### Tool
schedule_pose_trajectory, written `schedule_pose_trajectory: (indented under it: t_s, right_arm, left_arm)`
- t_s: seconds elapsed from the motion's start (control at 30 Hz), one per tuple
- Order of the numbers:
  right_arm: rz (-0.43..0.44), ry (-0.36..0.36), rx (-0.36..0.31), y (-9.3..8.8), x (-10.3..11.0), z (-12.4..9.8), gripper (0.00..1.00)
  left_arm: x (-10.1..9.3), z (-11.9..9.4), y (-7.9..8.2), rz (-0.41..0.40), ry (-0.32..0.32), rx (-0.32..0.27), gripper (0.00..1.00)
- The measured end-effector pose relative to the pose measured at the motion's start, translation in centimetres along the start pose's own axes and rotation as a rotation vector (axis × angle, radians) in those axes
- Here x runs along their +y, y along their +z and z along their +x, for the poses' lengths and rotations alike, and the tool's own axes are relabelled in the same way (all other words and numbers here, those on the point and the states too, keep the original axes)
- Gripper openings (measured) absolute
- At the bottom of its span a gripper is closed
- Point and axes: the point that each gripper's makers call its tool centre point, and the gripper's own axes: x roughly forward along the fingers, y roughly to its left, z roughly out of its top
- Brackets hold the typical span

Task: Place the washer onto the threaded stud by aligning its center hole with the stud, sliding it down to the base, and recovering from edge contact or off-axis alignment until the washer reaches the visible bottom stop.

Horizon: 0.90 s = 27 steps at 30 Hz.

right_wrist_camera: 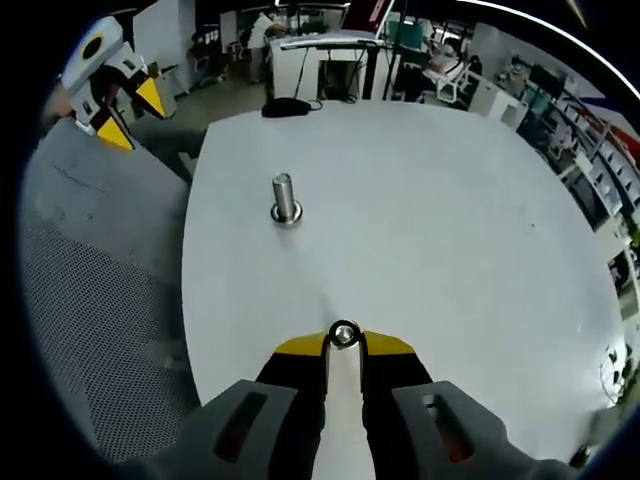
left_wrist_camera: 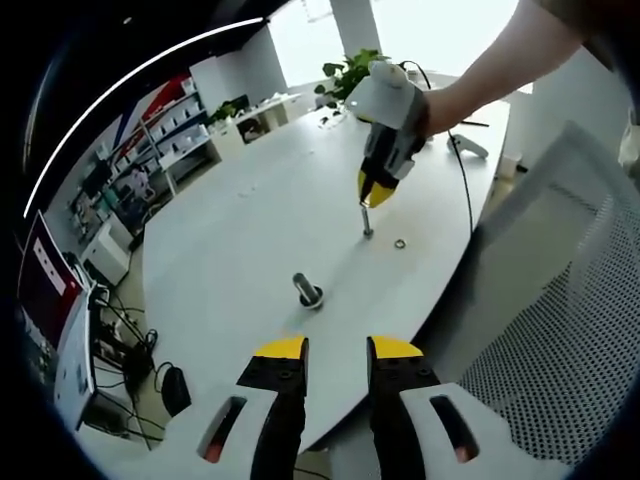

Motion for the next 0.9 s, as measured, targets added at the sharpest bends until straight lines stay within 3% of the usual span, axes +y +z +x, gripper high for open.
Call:
schedule_pose_trajectory:
  t_s: [0.9]
  right_arm:
    - [0.034,0.029,0.080,-1.3,-0.2,2.1,0.13]
  left_arm:
    - [-0.2,0.1,-0.1,0.009,-0.010,0.009,0.21]
